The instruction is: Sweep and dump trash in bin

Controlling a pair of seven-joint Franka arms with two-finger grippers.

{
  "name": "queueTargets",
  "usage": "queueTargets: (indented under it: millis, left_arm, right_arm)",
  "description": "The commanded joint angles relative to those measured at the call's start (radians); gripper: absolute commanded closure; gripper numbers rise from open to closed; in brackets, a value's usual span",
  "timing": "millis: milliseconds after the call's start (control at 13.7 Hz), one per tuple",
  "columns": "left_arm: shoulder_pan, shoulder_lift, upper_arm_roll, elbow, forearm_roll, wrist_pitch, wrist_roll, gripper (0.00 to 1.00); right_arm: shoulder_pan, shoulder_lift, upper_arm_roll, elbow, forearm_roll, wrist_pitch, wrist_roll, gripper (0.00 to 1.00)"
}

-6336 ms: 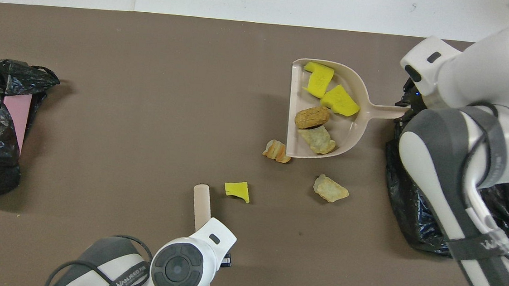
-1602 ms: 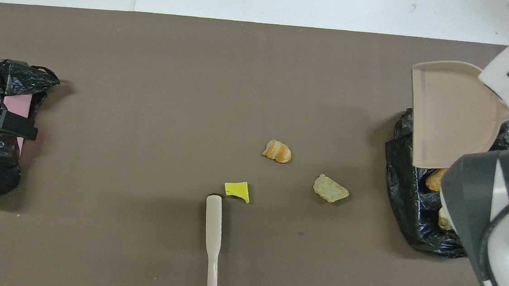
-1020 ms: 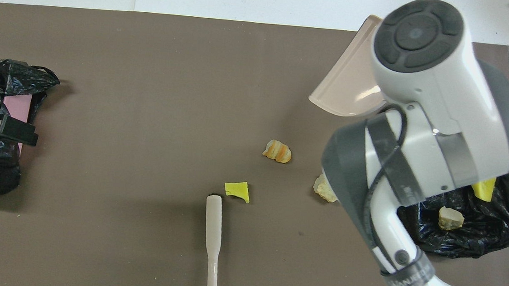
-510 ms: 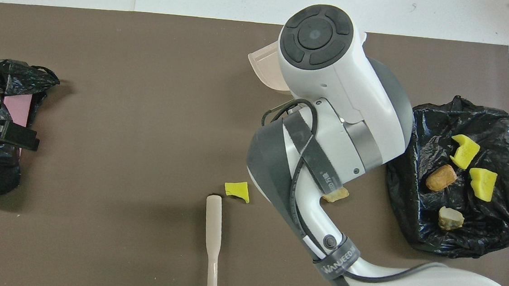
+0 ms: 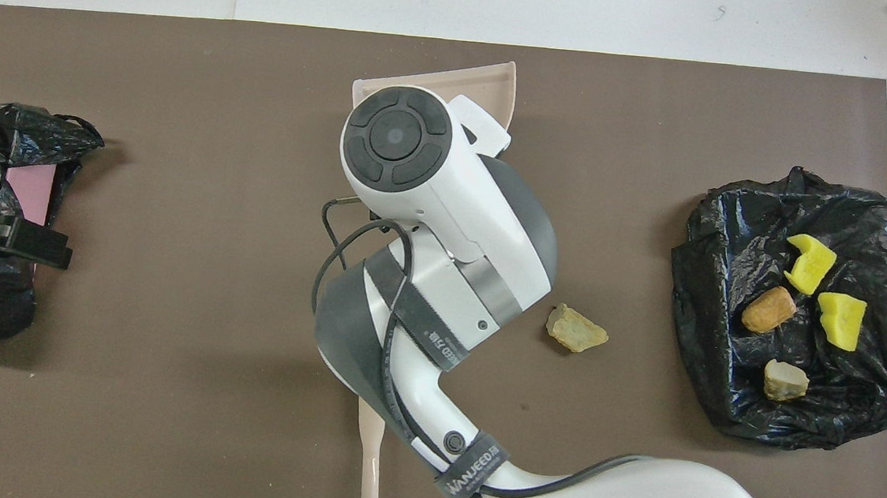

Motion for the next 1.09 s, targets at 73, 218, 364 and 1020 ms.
queueTargets:
  millis: [73, 218, 364, 1020]
  left_arm:
    - [-0.018, -0.032, 0.001, -0.058, 0.014, 0.033, 0.004, 0.00]
    - [-0.018, -0.033, 0.001, -0.072, 0.014, 0.046, 0.004, 0.00]
    - [-0.019, -0.033, 0.001, -0.072, 0.014, 0.046, 0.007, 0.00]
    - [-0.019, -0.018, 0.001, -0.070, 0.007, 0.065, 0.009, 0.00]
  right_arm:
    - [0.047, 0.085, -0.003, 0.035, 0.050, 0.087, 0.113, 1.00]
    - [0.042, 0.085, -0.003, 0.011, 0.117, 0.118, 0.115, 1.00]
    - [0.048, 0.085, -0.003, -0.018, 0.137, 0.155, 0.115, 1.00]
    - [0.048, 0.068, -0.003, -0.137, 0.154, 0.235, 0.126, 0.59]
